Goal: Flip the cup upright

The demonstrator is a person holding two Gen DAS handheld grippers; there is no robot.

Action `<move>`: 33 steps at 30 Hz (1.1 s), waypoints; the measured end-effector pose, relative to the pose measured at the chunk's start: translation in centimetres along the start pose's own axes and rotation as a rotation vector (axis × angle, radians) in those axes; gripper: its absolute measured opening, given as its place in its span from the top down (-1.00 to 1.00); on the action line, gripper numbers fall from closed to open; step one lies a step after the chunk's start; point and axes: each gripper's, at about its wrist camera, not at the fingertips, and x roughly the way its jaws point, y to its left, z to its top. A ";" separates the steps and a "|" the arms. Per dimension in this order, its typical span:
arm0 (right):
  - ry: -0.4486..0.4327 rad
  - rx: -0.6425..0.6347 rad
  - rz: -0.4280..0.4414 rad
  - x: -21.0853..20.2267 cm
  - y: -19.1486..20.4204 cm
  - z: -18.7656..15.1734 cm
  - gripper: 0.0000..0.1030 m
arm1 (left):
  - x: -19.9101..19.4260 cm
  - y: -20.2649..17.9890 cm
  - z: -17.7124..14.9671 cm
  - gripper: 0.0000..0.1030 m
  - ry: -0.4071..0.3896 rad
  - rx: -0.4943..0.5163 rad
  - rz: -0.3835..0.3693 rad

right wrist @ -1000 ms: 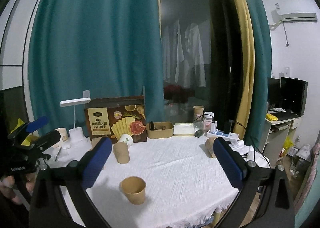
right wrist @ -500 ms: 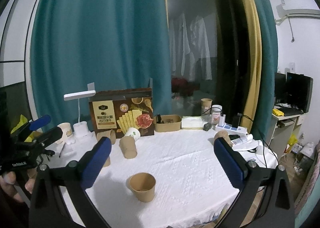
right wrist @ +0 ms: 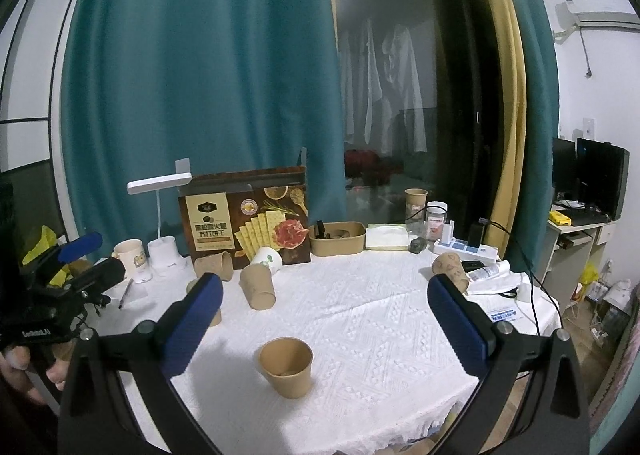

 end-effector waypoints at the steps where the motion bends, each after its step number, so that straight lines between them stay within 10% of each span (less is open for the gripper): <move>1: 0.000 0.001 0.000 0.0 0.0 0.0 -0.97 | 0.0 -0.1 0.0 -0.99 0.001 0.000 -0.001; 33: 0.041 -0.001 0.000 1.7 -0.6 -0.8 -0.97 | 0.5 -0.9 -0.1 -0.99 0.002 0.004 0.004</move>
